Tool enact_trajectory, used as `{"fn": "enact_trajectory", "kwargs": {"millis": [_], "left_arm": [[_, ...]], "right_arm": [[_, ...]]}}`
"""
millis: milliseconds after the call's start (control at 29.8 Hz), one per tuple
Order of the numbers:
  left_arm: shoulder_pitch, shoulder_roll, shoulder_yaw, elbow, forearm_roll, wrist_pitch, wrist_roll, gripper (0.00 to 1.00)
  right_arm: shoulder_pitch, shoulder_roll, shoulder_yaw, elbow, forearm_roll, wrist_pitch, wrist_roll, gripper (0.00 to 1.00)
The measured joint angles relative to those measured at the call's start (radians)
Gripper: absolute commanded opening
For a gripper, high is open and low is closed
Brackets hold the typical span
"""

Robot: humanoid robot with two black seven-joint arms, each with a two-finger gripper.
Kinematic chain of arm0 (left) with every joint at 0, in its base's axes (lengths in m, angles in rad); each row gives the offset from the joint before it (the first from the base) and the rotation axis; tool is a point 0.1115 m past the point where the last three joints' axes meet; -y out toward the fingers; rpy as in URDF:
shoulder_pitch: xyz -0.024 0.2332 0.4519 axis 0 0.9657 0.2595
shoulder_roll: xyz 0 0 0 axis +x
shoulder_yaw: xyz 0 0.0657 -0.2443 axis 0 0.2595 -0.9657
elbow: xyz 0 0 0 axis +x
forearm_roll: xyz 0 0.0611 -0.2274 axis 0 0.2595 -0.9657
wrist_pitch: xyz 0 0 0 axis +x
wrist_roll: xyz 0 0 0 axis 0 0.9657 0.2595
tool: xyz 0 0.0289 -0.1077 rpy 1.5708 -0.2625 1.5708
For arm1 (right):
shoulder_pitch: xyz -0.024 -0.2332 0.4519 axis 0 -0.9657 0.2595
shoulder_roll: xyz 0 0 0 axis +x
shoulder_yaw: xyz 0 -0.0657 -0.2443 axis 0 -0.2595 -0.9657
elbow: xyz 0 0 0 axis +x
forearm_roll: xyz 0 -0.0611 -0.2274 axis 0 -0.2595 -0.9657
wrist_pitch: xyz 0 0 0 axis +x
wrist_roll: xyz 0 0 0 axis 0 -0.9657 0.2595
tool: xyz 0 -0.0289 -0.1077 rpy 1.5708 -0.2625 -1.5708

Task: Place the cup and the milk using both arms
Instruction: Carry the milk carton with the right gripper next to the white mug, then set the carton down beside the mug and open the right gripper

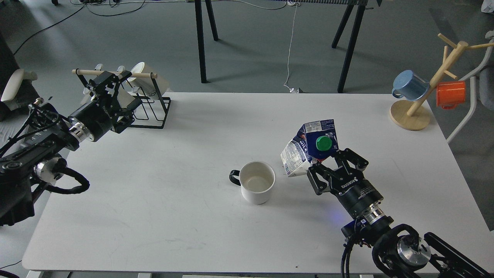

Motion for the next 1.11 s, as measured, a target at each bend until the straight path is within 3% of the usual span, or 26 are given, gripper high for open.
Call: {"fn": "enact_trajectory", "kwargs": {"millis": [838,1106], "left_arm": [[0.001,0.001,0.0,0.0,0.0,0.0,0.0,0.93],[0.001,0.001,0.0,0.0,0.0,0.0,0.0,0.93]], "right_arm": [[-0.027,0.058,-0.031,-0.023,-0.095,0.0,0.0,0.38],[-0.036,0.058,-0.03,-0.032,-0.1,0.0,0.0,0.49]]}}
